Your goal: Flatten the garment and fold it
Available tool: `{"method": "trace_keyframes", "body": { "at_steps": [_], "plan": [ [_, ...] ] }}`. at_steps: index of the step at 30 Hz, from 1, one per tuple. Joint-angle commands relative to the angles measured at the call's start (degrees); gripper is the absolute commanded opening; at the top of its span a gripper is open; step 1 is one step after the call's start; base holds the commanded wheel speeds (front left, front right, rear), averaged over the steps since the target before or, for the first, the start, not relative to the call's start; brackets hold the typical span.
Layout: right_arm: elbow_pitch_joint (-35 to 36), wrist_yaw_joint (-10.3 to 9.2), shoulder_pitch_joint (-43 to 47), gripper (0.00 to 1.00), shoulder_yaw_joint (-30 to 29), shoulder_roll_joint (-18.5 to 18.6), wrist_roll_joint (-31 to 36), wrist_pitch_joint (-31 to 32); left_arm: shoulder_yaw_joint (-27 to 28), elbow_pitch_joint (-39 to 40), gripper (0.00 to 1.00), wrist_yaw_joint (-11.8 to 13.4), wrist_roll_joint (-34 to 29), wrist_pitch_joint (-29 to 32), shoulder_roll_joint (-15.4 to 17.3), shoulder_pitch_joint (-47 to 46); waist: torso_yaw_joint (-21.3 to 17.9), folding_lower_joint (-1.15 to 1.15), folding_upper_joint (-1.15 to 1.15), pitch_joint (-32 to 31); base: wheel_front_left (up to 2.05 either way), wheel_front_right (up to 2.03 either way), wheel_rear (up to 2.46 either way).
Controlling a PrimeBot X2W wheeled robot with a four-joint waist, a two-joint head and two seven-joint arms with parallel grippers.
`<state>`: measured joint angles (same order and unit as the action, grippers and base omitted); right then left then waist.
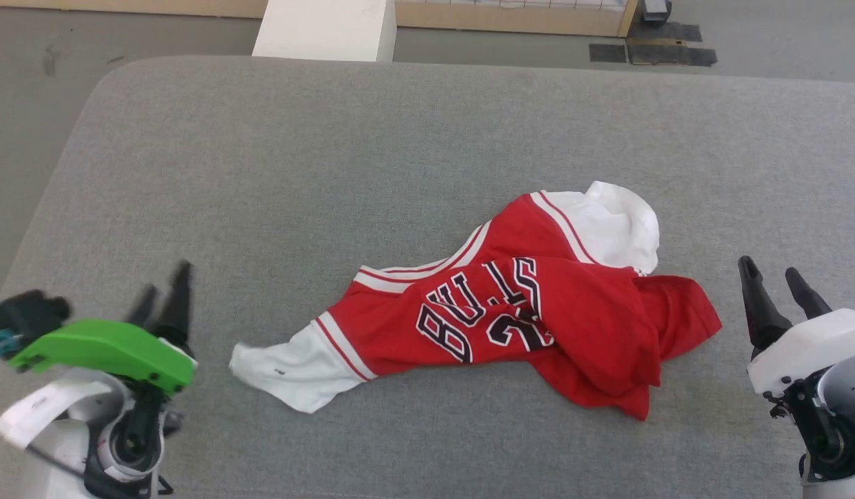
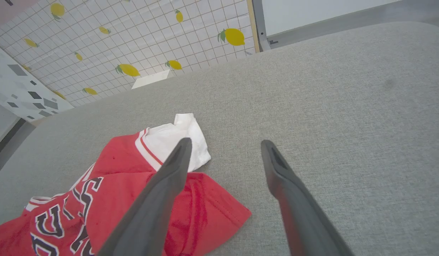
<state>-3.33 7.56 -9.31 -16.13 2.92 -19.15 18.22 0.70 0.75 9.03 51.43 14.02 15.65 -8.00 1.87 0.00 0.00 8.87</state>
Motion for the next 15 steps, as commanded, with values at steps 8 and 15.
{"method": "trace_keyframes", "body": {
  "at_steps": [8, 15],
  "plan": [
    [0.55, -0.08, -0.05, 1.00, 1.55, 0.24, 1.89, 2.32, -2.82, 0.17, 1.00, -2.68, -14.72, -17.85, 1.00, 4.12, 0.15, 0.00, 0.00, -0.20, 0.00, 0.00, 0.00],
    [-0.61, -0.08, -8.07, 1.00, 5.84, 4.61, 4.66, 11.52, -6.59, -2.01, 1.00, -2.76, -20.84, -24.24, 0.13, 2.53, 1.60, 0.00, 0.00, 3.05, 0.00, 0.00, 0.00]
  ]
}}
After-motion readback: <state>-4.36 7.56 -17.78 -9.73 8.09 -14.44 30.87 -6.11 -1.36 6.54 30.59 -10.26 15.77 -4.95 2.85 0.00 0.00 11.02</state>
